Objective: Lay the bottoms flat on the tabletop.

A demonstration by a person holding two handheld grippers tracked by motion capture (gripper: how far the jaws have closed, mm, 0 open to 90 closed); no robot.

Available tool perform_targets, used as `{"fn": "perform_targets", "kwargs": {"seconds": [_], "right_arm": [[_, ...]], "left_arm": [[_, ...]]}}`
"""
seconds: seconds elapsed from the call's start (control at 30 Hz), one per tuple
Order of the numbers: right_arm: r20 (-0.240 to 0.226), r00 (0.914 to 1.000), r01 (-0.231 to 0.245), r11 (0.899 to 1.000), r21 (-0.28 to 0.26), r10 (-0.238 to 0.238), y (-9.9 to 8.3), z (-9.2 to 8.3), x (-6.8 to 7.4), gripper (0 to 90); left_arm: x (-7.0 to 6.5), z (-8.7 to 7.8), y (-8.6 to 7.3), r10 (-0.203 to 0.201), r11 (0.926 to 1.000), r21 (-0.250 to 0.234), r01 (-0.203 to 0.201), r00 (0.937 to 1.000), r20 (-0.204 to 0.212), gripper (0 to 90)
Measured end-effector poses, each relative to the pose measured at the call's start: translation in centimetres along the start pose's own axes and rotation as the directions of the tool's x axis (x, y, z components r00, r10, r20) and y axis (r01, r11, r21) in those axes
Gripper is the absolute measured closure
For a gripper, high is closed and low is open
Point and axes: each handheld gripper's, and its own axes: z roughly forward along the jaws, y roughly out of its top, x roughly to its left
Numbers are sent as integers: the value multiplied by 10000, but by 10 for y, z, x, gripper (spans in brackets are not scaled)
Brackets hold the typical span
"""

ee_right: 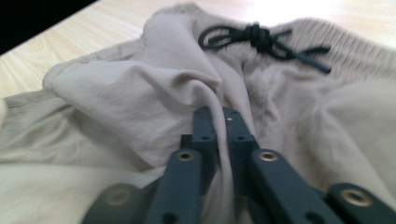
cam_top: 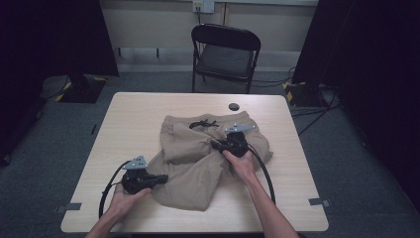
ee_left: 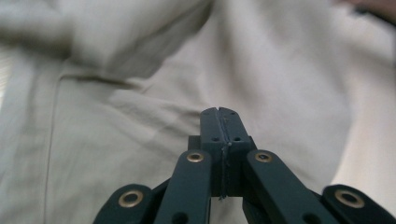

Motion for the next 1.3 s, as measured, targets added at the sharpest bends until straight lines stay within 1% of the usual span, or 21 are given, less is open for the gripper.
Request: {"fn": "perform_targets", "kwargs": {"seconds": [0.03,0.1,0.2,0.23,0.27,0.33,0.4,0.43,0.5,0.6,0.67,0.77,0.83,0.93,0.97,1.0,1.07,1.1,1.13,1.17,1.3], "right_arm": [[0,10000,0,10000,0,0,0,0,0,709],[-136,9999,80,10000,22,-80,-3,-3,4,586],[-97,9996,244,9987,-451,-249,-1,-15,14,491],[-237,9994,228,9967,-773,-247,1,-23,20,464],[-297,9991,267,9960,-853,-293,1,-25,22,453],[-544,9969,515,9944,-927,-567,2,-31,33,424],[-982,9918,736,9938,-838,-818,0,-34,45,390],[-1617,9834,707,9943,-799,-829,-7,-33,58,356],[-1775,9804,735,9947,-720,-853,-9,-32,62,342],[-2322,9672,979,9947,-324,-1027,-20,-25,80,290],[-2674,9598,762,9962,-433,-850,-26,-18,91,264],[-2809,9564,784,9968,-175,-801,-28,-12,97,231],[-2753,9586,752,9972,-4,-724,-30,-6,100,230],[-2574,9631,840,9964,113,-783,-29,3,104,294],[-2500,9637,1023,9945,202,-941,-28,7,105,449],[-2492,9624,1149,9933,124,-1082,-28,9,106,551],[-2419,9645,1109,9938,79,-1058,-28,10,105,792],[-2404,9648,1084,9941,-66,-1069,-28,8,103,859],[-2425,9656,890,9956,-310,-939,-26,4,99,900],[-2369,9672,830,9955,-453,-914,-24,1,95,900],[-1668,9839,518,9958,-760,-639,-14,-20,66,900]], "left_arm": [[-2,-1,2,25,9998,-174,-23,9999,157,900],[-7,-2,8,-83,9980,-624,111,9989,454,900],[-12,-1,20,1,9943,-1062,56,9985,539,900],[-12,-1,21,-45,9935,-1137,106,9985,538,900],[-12,1,26,-111,9918,-1265,179,9985,542,900],[-13,4,33,-113,9902,-1382,178,9988,477,900],[-11,10,41,-328,9859,-1621,412,9980,540,900],[-9,13,45,-354,9864,-1588,422,9984,452,900],[-6,20,51,-448,9863,-1570,511,9980,435,900],[3,33,57,-837,9848,-1511,860,9963,218,900],[10,40,61,-1094,9824,-1507,1101,9939,127,900],[17,48,66,-1502,9746,-1662,1501,9886,121,900],[21,51,69,-1704,9696,-1747,1711,9852,195,900],[22,54,75,-1701,9662,-1914,1729,9849,310,900],[22,54,77,-1698,9653,-1961,1725,9850,308,900],[22,53,78,-1726,9637,-2009,1756,9845,323,898],[23,52,77,-1744,9629,-2041,1767,9842,294,876],[25,49,76,-1824,9619,-2040,1821,9831,176,818],[26,47,76,-1850,9602,-2102,1841,9826,153,739],[26,43,76,-1804,9590,-2205,1782,9835,104,721],[25,30,77,-1810,9491,-2663,1681,9832,-245,530]]}}
